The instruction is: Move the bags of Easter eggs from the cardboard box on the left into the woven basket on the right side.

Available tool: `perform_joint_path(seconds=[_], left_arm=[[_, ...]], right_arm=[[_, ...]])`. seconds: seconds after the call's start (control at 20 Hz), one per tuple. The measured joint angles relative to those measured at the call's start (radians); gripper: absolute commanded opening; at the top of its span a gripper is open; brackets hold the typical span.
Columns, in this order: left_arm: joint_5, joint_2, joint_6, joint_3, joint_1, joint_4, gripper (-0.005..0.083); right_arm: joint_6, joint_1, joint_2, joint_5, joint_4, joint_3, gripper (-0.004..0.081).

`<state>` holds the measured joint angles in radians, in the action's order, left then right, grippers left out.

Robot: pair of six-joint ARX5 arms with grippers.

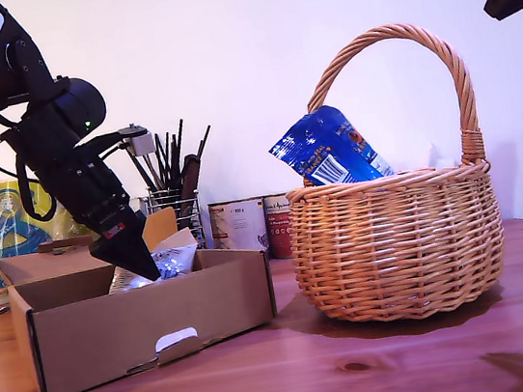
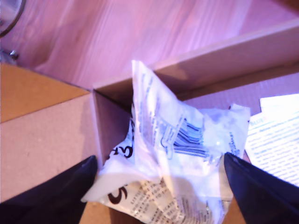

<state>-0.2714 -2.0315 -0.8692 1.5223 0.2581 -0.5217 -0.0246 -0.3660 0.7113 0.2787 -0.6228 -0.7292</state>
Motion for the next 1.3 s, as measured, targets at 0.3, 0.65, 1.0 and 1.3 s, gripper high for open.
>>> perform_joint_path(seconds=[0.3, 0.65, 1.0, 1.3], left_arm=[[0.0, 0.0, 0.047, 0.009, 0.01, -0.022, 0.0782], [0.088, -0.005, 0.052, 0.009, 0.087, 0.028, 0.0782], [0.077, -0.007, 0.053, 0.006, 0.108, 0.019, 0.0782], [0.008, -0.007, 0.074, 0.006, 0.07, -0.03, 0.0782]], right_arm=[[0.0, 0.0, 0.0, 0.0, 0.0, 0.0, -0.0005], [0.0, 0.0, 0.0, 0.0, 0.0, 0.0, -0.0005], [0.0, 0.0, 0.0, 0.0, 0.0, 0.0, -0.0005], [0.0, 0.0, 0.0, 0.0, 0.0, 0.0, -0.0005]])
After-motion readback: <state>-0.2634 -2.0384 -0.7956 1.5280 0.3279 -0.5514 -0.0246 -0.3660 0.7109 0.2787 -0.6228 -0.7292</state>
